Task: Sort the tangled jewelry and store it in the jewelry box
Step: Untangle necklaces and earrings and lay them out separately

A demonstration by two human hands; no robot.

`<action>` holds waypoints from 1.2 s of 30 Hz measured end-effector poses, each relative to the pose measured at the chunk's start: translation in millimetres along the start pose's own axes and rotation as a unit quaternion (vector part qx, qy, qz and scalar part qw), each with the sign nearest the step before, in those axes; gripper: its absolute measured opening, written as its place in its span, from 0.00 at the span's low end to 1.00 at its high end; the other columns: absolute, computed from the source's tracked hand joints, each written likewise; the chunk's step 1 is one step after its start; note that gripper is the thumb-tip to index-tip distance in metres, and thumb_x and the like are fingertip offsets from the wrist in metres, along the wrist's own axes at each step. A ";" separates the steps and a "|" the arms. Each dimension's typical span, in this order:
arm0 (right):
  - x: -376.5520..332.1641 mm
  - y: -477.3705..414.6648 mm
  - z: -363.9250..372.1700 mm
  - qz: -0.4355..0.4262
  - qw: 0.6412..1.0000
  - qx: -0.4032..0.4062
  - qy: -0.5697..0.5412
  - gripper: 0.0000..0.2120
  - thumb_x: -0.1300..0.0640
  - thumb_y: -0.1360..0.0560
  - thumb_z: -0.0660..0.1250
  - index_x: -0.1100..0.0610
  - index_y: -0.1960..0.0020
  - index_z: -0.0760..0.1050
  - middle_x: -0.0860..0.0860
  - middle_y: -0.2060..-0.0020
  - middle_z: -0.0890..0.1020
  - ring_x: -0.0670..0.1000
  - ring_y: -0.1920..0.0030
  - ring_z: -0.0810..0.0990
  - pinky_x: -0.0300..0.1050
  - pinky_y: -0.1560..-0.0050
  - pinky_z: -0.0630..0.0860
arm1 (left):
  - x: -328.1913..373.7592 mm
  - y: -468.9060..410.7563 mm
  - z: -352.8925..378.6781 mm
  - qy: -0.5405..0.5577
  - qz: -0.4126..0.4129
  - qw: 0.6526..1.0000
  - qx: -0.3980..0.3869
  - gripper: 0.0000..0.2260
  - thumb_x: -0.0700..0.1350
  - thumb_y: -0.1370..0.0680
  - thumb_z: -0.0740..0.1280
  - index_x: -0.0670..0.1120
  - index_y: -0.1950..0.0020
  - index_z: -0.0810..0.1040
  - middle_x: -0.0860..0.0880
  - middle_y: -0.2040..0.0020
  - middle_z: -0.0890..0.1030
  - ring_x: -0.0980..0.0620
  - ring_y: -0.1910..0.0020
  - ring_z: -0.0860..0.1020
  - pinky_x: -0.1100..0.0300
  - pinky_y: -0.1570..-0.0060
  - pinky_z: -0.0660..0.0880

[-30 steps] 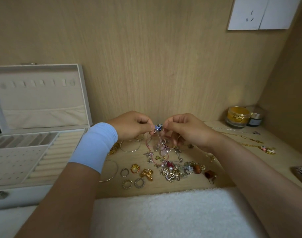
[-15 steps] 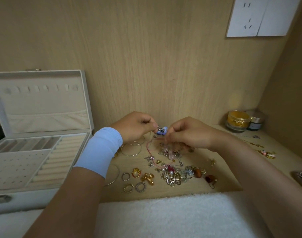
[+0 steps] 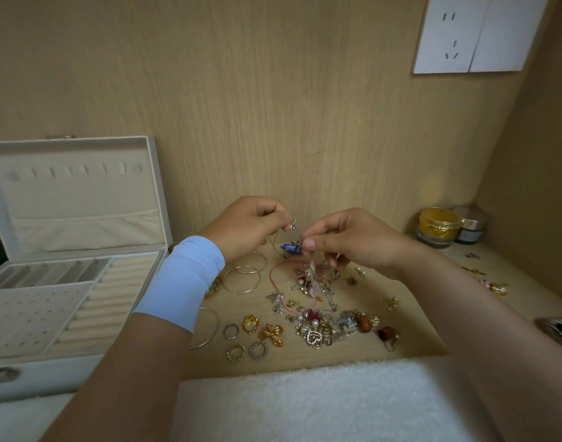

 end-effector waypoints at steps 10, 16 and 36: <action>11.4 -0.2 5.4 0.030 0.996 -0.051 0.070 0.03 0.61 0.24 0.73 0.56 0.51 0.84 0.49 0.68 0.83 0.46 0.69 0.78 0.39 0.65 0.75 | 3.3 -3.6 6.6 0.015 0.023 0.999 0.019 0.13 0.42 0.20 0.65 0.50 0.64 0.79 0.59 0.67 0.77 0.57 0.67 0.69 0.63 0.61 0.67; 12.3 -0.6 -2.3 0.029 0.997 -0.020 0.075 0.07 0.54 0.23 0.71 0.58 0.52 0.85 0.53 0.65 0.84 0.47 0.67 0.80 0.40 0.64 0.78 | -9.7 -4.8 6.3 0.044 0.015 0.999 0.013 0.14 0.40 0.18 0.62 0.47 0.63 0.78 0.55 0.65 0.81 0.61 0.60 0.79 0.73 0.52 0.71; -0.5 -4.0 -0.4 -0.040 0.996 0.045 -0.059 0.06 0.60 0.22 0.70 0.62 0.50 0.84 0.57 0.57 0.87 0.55 0.60 0.81 0.52 0.50 0.77 | -15.7 -1.7 12.7 0.012 -0.036 0.998 -0.046 0.06 0.44 0.20 0.67 0.48 0.55 0.82 0.62 0.72 0.77 0.65 0.69 0.75 0.61 0.55 0.79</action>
Point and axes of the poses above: each hand's wrist, its own y-axis away from the middle knuckle, its own z-axis out of the palm, x = y × z, the point moved 8 cm from there along -y, towards the middle knuckle
